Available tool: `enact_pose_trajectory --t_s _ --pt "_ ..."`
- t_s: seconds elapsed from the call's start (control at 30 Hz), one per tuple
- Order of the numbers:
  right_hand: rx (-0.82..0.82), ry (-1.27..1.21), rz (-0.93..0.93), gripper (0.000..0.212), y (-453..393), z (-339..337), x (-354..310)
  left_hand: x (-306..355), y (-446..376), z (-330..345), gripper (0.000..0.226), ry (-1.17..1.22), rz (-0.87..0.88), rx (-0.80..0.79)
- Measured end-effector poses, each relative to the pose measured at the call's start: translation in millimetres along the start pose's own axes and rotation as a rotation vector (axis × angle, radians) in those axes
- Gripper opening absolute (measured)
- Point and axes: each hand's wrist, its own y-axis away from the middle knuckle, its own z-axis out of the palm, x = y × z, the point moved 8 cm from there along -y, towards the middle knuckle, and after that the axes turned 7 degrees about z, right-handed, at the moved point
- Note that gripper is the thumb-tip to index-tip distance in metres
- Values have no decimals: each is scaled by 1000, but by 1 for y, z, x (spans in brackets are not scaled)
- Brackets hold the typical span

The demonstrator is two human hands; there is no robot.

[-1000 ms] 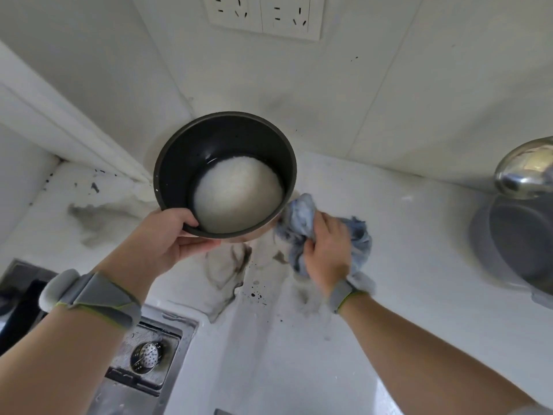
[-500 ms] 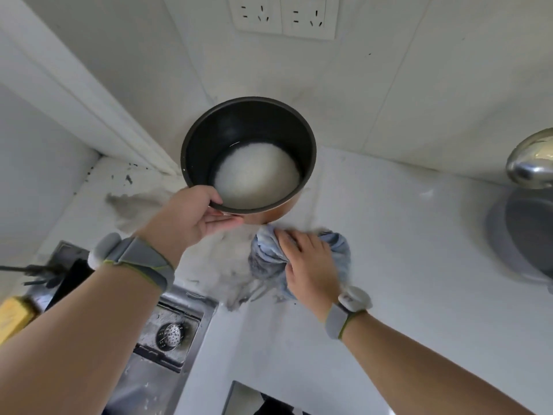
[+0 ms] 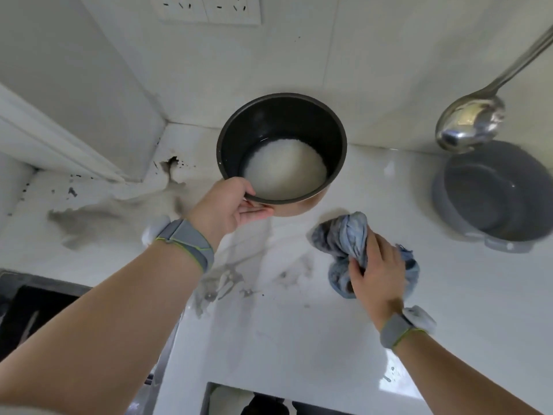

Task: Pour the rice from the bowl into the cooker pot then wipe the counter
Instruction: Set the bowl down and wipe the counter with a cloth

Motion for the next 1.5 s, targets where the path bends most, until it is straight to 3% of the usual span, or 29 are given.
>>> enact_pose_trajectory --t_s 0.33,0.63,0.73,0.8,0.87,1.0,1.13,1.2,1.3,1.4,1.5 --pt "28 103 92 63 34 -6 -1 -11 -19 57 44 -80 -8 -73" --pt "64 -51 196 71 40 17 -13 -10 -24 57 41 -167 27 -129" --pt "61 -69 188 72 39 24 -29 -20 -20 29 64 -208 37 -187" --pt "44 -103 173 74 40 30 -42 -32 -14 -15 68 -225 85 -79" --pt "8 -134 162 76 40 38 -54 -47 -4 -74 56 -263 174 116" --pt "-89 -153 75 82 55 60 -102 -80 58 -203 53 -508 356 470" --pt "-191 -151 -44 77 78 85 -181 -128 111 -279 49 -694 292 697" --pt "-241 -158 -58 76 91 95 -218 -161 123 -300 42 -742 191 696" --pt "-354 -184 -124 73 126 112 -273 -210 147 -332 77 -750 42 684" --pt "-468 -231 -279 72 190 118 -329 -244 193 -375 72 -699 49 818" --pt "-582 -250 -414 72 252 123 -363 -269 220 -396 60 -640 12 854"
